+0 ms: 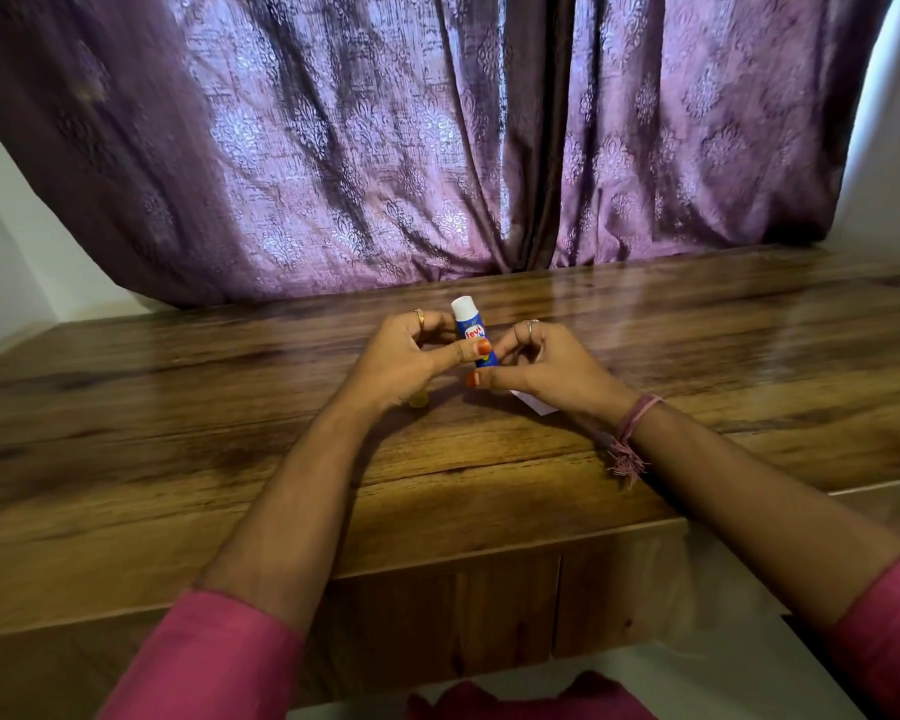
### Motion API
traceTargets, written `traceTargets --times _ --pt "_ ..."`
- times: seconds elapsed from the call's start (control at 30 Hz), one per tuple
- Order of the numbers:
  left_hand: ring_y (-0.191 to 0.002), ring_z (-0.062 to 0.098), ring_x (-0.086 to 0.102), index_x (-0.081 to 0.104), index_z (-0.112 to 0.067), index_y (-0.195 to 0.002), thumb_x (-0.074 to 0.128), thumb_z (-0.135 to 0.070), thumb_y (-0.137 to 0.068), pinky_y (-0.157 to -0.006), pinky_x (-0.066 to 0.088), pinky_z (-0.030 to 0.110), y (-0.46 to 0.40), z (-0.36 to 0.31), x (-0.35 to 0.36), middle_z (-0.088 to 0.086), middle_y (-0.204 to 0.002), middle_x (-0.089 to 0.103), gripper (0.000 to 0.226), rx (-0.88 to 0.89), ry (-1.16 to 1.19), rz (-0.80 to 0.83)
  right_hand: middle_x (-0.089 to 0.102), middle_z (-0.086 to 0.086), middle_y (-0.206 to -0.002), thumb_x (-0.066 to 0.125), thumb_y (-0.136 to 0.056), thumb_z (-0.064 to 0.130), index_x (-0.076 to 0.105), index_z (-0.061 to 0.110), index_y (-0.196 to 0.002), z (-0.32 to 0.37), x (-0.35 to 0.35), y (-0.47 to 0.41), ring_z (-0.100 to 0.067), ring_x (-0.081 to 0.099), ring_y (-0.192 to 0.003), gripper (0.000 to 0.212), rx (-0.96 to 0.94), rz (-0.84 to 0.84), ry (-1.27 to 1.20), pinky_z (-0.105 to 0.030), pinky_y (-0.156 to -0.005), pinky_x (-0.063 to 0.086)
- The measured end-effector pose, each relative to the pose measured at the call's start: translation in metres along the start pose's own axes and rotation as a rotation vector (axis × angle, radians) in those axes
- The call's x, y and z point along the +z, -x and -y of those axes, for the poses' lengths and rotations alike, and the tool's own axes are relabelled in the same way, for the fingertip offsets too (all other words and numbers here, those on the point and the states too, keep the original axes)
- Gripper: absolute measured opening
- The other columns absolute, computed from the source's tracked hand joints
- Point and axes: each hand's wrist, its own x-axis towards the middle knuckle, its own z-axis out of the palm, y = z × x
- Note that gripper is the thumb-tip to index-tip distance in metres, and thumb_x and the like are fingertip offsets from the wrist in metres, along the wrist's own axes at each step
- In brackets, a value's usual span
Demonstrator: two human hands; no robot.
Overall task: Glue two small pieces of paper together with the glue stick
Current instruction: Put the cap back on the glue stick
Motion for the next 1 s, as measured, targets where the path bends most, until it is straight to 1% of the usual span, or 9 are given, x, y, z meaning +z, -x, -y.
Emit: traceTargets --times 0.13,0.23,0.3,0.4,0.47,0.6,0.73,0.83,1.0 --pt "-0.095 0.0 0.064 0.061 -0.016 -0.116 0.074 -0.024 -0.066 -0.079 0.051 0.017 -0.002 -0.003 -0.014 -0.004 -0.105 0.069 0.052 0.041 0.201 -0.114 0.062 -0.003 -0.063 0.083 -0.069 0.009 0.065 0.018 -0.067 0.0 -0.004 -0.003 -0.006 0.053 -0.055 0.021 0.014 -0.082 -0.063 -0.014 -0.052 0.043" --pt "-0.097 0.008 0.064 0.061 -0.013 -0.116 0.076 -0.026 -0.07 -0.082 0.053 0.022 -0.002 0.009 -0.031 0.006 -0.107 0.068 0.05 -0.043 0.077 -0.207 0.066 -0.014 -0.077 0.082 -0.071 0.01 0.066 0.015 -0.068 -0.003 -0.006 -0.004 -0.015 0.056 -0.066 0.017 0.039 -0.093 -0.053 -0.017 -0.057 0.044" --pt "-0.101 0.022 0.064 0.059 -0.01 -0.118 0.079 -0.022 -0.069 -0.083 0.055 0.033 0.001 0.021 -0.038 0.012 -0.113 0.064 0.054 -0.21 0.052 -0.14 0.067 -0.016 -0.081 0.083 -0.071 0.011 0.068 0.004 -0.077 -0.005 -0.006 -0.004 -0.012 0.057 -0.065 0.017 0.076 -0.09 -0.038 -0.013 -0.056 0.045" --pt "-0.092 0.025 0.067 0.058 -0.012 -0.112 0.083 -0.019 -0.055 -0.073 0.057 0.027 0.004 0.033 -0.043 0.01 -0.102 0.062 0.063 -0.346 0.091 0.01 0.066 -0.01 -0.077 0.082 -0.071 0.014 0.069 -0.01 -0.088 -0.009 -0.009 -0.006 -0.004 0.055 -0.061 0.032 0.098 -0.099 0.004 -0.007 -0.052 0.042" --pt "-0.088 0.018 0.064 0.059 -0.007 -0.113 0.084 -0.01 -0.057 -0.084 0.053 0.03 0.002 0.036 -0.045 0.008 -0.098 0.064 0.061 -0.339 -0.056 0.131 0.066 -0.004 -0.072 0.083 -0.071 0.017 0.07 -0.004 -0.084 -0.011 -0.009 -0.007 0.003 0.055 -0.056 0.027 0.121 -0.096 0.023 -0.006 -0.051 0.041" --pt "-0.082 0.018 0.057 0.062 0.001 -0.103 0.078 0.004 -0.067 -0.078 0.047 0.026 0.001 0.036 -0.043 0.009 -0.086 0.063 0.039 -0.293 -0.189 0.145 0.063 -0.003 -0.069 0.084 -0.069 0.021 0.069 0.006 -0.073 -0.012 -0.008 -0.007 -0.004 0.052 -0.059 0.022 0.14 -0.099 0.065 -0.008 -0.05 0.04" --pt "-0.074 0.019 0.065 0.062 -0.002 -0.092 0.072 0.01 -0.07 -0.069 0.055 0.031 0.004 0.021 -0.029 0.011 -0.081 0.062 0.027 -0.201 0.152 -0.123 0.058 -0.009 -0.069 0.085 -0.068 0.024 0.065 0.014 -0.072 -0.01 -0.009 -0.006 -0.015 0.049 -0.065 0.022 0.125 -0.086 0.121 -0.025 -0.061 0.04" --pt "-0.068 0.008 0.069 0.06 -0.007 -0.094 0.071 0.001 -0.072 -0.056 0.054 0.02 0.001 0.007 -0.026 0.008 -0.085 0.067 0.026 -0.105 0.406 -0.252 0.057 -0.014 -0.069 0.084 -0.069 0.018 0.065 0.008 -0.075 -0.01 -0.007 -0.006 -0.019 0.049 -0.067 0.022 0.114 -0.073 0.1 -0.03 -0.068 0.039" --pt "-0.075 0.008 0.07 0.06 -0.01 -0.094 0.064 -0.004 -0.082 -0.077 0.057 0.024 -0.004 0.007 -0.022 0.001 -0.082 0.075 0.014 -0.144 0.576 -0.241 0.059 -0.014 -0.067 0.084 -0.069 0.017 0.068 0.0 -0.082 -0.011 -0.005 -0.005 -0.018 0.051 -0.064 0.027 0.066 -0.098 0.152 -0.032 -0.067 0.04"
